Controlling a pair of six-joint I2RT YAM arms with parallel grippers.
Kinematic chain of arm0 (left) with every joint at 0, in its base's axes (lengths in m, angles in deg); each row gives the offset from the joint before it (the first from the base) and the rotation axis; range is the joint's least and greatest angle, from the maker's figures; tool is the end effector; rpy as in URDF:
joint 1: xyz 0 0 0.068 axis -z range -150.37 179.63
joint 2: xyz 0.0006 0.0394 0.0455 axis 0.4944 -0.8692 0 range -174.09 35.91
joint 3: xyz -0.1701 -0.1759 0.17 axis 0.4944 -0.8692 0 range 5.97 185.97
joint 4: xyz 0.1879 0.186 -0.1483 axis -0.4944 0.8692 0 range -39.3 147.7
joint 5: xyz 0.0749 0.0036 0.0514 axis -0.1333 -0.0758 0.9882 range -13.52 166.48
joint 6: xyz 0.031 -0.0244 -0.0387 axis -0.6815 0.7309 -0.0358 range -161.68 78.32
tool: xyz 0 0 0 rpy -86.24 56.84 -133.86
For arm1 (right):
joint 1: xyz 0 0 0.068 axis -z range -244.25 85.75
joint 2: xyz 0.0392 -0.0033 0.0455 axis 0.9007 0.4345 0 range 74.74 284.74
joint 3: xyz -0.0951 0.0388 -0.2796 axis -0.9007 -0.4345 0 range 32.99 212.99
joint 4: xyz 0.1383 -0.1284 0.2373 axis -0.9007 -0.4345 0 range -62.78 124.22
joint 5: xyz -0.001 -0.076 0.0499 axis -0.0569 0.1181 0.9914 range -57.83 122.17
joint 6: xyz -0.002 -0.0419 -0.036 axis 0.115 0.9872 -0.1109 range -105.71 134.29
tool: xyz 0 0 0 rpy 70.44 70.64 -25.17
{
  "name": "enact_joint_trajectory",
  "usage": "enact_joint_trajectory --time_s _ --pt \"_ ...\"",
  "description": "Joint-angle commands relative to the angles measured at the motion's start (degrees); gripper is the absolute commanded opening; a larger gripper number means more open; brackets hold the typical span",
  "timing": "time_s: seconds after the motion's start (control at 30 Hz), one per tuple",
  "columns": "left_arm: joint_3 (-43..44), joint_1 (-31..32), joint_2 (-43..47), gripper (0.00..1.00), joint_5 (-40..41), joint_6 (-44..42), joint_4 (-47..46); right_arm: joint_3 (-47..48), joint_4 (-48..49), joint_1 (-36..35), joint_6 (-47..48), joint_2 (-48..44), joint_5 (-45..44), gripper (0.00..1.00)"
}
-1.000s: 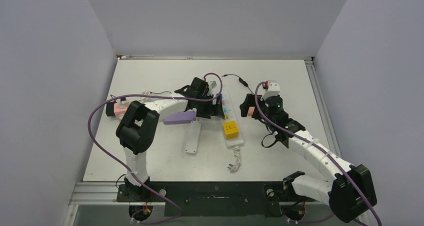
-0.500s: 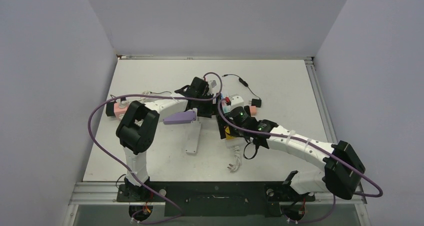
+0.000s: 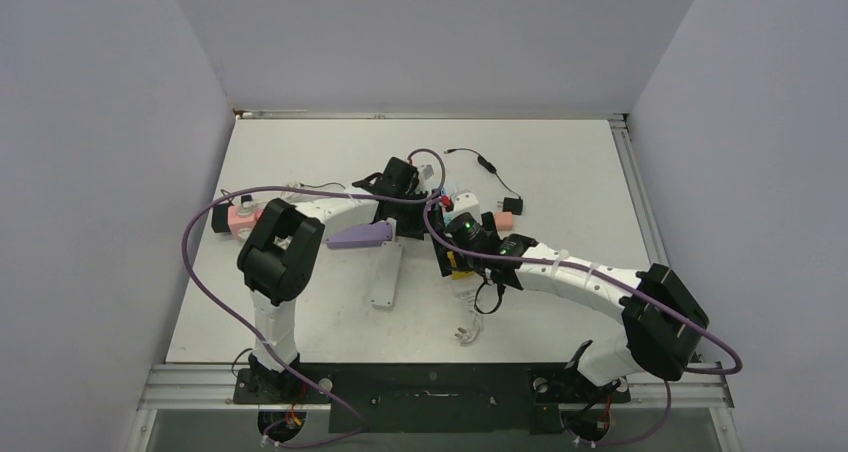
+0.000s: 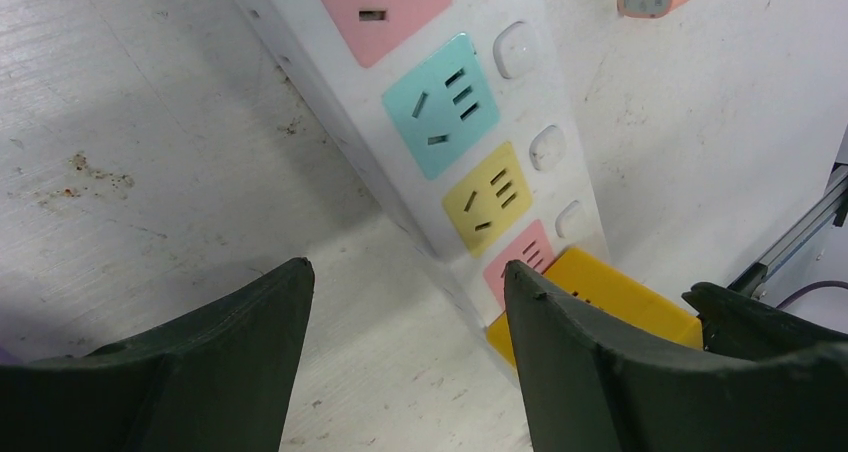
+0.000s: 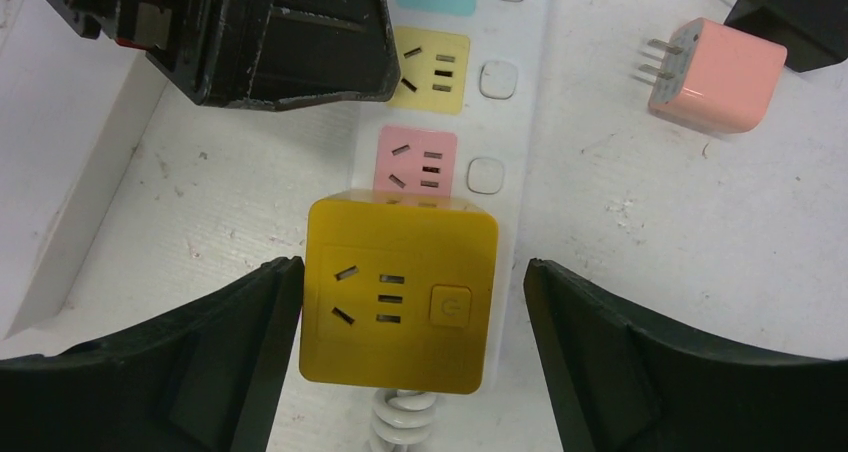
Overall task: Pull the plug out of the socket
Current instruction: Remove the plug from the socket.
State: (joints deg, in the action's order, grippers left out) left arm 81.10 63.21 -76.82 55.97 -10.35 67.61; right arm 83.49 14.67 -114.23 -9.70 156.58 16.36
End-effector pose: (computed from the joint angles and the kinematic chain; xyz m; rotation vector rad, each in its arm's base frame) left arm 0.3768 -0.2659 0.1632 0.2073 2.6710 -0.8678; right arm 0.2178 0.2434 0.2158 -0.4290 2.3908 0.2495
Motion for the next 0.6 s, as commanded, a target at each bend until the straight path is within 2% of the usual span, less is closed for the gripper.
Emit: enact_joint_trajectory --time_s 0.0,0.07,0.37,0.57 --pt "0.8 -0.1 -0.7 0.66 -1.1 0.4 -2.0 3.1 0.9 -0.5 1.2 1.4 -0.3 0.80" --pt "0.9 -0.1 -1.1 0.66 -1.3 0.5 -2.0 3.3 0.9 -0.5 1.5 1.8 0.2 0.74" --pt "0.4 0.4 -2.2 0.60 -1.3 1.3 -3.2 2.9 1.8 -0.6 2.0 3.2 0.2 0.34" --pt "-0.2 0.8 -3.0 0.56 -1.4 1.6 -5.0 2.1 2.7 -0.5 1.8 2.8 0.2 0.23"
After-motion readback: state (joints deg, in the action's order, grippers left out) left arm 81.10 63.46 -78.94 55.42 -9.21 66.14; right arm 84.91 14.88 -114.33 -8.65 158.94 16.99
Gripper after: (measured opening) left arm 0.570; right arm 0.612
